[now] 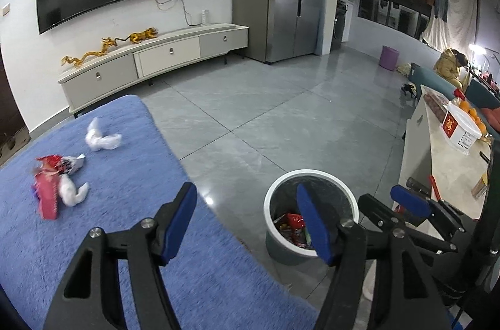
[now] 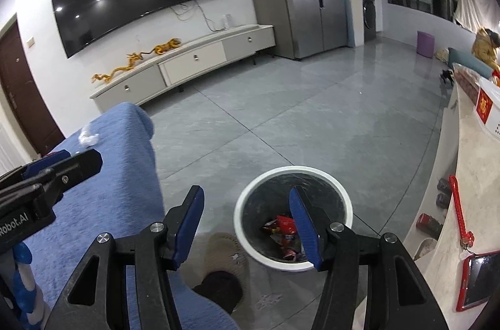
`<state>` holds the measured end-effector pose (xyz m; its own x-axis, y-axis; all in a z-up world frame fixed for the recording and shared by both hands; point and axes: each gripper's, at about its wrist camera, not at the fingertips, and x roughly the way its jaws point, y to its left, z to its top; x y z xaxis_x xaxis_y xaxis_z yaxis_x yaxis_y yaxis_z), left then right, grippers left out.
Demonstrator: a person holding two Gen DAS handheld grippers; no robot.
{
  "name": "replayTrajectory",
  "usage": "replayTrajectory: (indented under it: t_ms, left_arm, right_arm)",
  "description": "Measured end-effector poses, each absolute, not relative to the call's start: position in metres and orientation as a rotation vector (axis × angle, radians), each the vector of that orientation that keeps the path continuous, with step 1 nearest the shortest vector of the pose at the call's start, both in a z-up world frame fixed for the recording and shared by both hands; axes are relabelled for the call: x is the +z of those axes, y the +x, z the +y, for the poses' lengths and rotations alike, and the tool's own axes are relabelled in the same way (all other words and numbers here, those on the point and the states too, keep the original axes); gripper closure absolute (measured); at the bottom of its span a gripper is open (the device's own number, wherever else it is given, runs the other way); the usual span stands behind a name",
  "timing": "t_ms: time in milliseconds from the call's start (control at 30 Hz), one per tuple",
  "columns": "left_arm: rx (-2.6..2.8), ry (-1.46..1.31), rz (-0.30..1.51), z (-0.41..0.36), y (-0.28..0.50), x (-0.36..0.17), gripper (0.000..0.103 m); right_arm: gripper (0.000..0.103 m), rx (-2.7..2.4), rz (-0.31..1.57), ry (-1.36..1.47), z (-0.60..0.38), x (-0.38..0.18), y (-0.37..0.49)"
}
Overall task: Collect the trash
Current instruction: 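Move both open tools back to the remaining wrappers on the rug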
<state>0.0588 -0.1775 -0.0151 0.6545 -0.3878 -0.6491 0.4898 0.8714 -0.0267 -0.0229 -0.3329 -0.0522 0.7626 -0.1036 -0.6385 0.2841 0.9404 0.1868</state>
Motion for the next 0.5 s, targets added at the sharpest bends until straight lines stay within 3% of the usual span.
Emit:
replayTrajectory:
  t_ms: [400,500]
  left_arm:
    - [-0.469,0.100,0.681,-0.129,0.042,-0.008,0.038]
    - [-0.456,0.085,0.672,-0.116,0.040,-0.005,0.029]
  right_arm:
    - [0.048,-0.177,0.650,0.214,-0.298,-0.030,-0.030]
    - [0.048,-0.167,0.653,0.198,-0.288,-0.027,-0.029]
